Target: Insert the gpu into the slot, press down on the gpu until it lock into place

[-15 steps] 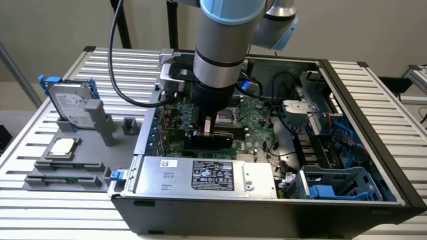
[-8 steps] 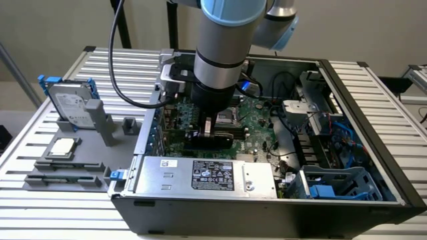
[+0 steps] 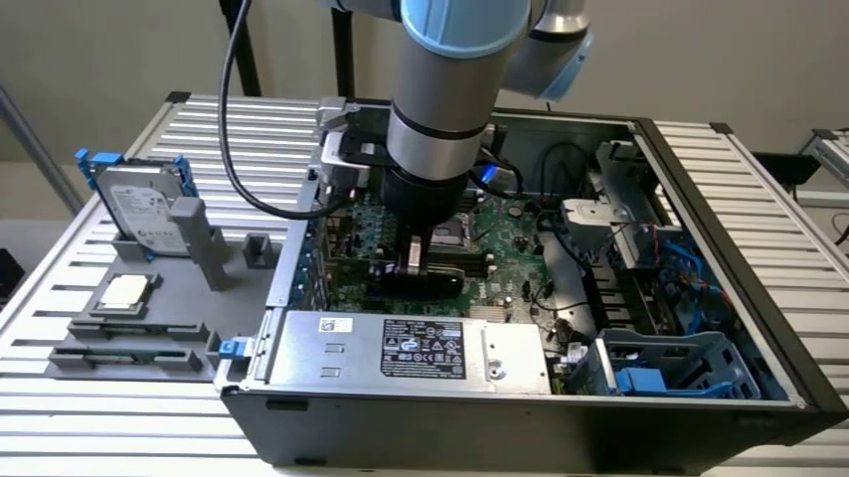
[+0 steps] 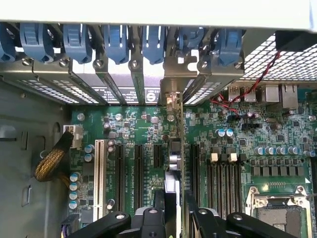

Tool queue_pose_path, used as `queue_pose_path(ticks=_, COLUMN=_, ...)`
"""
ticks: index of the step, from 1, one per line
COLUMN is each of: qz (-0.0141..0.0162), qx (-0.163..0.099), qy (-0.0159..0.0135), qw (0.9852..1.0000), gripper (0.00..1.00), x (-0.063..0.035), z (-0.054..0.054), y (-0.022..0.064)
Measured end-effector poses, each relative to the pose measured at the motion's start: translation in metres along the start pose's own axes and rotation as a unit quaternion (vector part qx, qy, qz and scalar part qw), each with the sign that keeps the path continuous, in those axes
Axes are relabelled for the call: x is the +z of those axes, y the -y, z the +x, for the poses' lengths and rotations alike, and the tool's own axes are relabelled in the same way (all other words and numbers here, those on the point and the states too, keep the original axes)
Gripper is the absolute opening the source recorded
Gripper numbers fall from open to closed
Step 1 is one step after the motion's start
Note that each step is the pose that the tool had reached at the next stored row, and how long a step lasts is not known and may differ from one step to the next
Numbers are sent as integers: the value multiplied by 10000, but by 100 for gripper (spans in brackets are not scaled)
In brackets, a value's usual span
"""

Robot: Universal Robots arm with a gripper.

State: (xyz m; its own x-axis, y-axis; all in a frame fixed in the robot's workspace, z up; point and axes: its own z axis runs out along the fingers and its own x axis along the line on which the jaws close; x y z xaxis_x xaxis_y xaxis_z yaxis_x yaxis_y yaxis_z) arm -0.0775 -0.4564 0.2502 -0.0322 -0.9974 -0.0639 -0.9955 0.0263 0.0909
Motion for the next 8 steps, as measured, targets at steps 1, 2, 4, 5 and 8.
queue_pose_path(ticks=1, qz=-1, qx=-4, qy=0, qw=10000, gripper=26, x=4, z=0, y=2)
queue_pose_path(ticks=2, qz=0, qx=-8, qy=-1, qw=10000, gripper=26, x=8, z=0, y=3)
queue_pose_path(ticks=4, qz=-1, qx=-13, qy=-1, qw=10000, gripper=26, x=12, z=1, y=4)
queue_pose_path(ticks=5, qz=-1, qx=-15, qy=-1, qw=10000, gripper=26, x=13, z=1, y=4)
queue_pose_path(ticks=8, qz=0, qx=-18, qy=2, qw=10000, gripper=26, x=8, z=0, y=4)
